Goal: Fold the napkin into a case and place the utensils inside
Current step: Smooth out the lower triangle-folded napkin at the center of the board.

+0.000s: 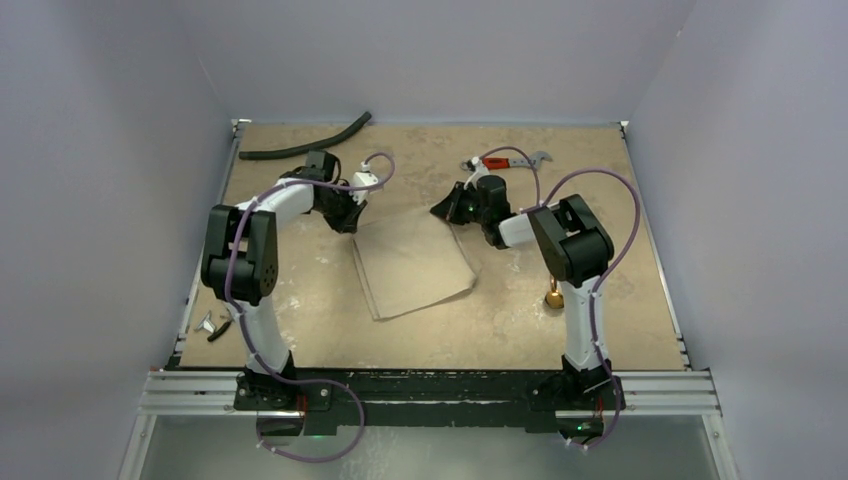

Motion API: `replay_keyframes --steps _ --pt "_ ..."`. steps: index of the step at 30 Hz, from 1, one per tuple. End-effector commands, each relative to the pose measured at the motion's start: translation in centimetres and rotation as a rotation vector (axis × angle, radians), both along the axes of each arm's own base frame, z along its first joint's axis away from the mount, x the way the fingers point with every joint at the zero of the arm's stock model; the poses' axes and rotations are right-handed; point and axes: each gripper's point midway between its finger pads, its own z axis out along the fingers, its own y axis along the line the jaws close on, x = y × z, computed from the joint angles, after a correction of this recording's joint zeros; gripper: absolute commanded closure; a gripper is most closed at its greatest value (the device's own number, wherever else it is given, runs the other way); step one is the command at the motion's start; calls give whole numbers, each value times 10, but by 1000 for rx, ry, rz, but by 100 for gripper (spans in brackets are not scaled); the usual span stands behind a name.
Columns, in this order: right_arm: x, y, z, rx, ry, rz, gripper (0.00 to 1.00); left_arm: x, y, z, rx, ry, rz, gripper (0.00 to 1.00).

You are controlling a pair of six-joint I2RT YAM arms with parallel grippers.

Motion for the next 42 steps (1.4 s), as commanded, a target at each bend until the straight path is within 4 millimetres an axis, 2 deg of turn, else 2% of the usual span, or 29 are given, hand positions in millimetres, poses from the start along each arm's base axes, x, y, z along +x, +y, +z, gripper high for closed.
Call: replay_keyframes --steps 1,8,12,15,17,18,20,21,23,25,28,30,31,34,37,42 --pt "-9 -12 -10 -63 34 -39 100 19 26 -13 129 -80 71 90" --pt "-11 -18 -1 -67 24 -81 100 34 33 -7 152 -141 134 88" --pt "-16 -17 4 -69 16 -94 100 44 28 21 114 -166 155 88" --pt "-14 -14 25 -50 -27 -97 97 44 13 61 27 -185 138 87" --pt "-11 -12 40 -46 -40 -86 86 37 -2 87 -41 -181 102 86" --pt "-10 -10 51 -43 -52 -76 80 30 -12 95 -66 -168 68 85" --pt "-13 -7 71 -27 -67 -48 72 10 -36 99 -105 -131 -6 85" --pt "-14 -7 82 -23 -76 -43 69 0 -46 94 -117 -117 -36 85" --pt "-18 -8 97 -34 -91 -28 68 -17 -63 71 -114 -77 -80 85" --pt "-29 -11 105 -40 -99 -10 70 -21 -72 51 -104 -44 -98 86" --pt "-70 -18 98 0 -48 28 88 -14 -77 31 -86 -36 -96 87" --pt "-107 -16 93 48 -12 86 97 -3 -76 20 -62 -49 -83 88" --pt "-126 -15 86 63 16 114 100 2 -75 15 -48 -54 -72 88" --pt "-175 -15 69 102 90 192 100 12 -73 3 -18 -55 -59 89" --pt "-201 -22 55 120 154 207 100 14 -71 -6 0 -54 -52 89" --pt "-222 -32 28 114 259 193 100 15 -66 -16 36 -51 -44 89"
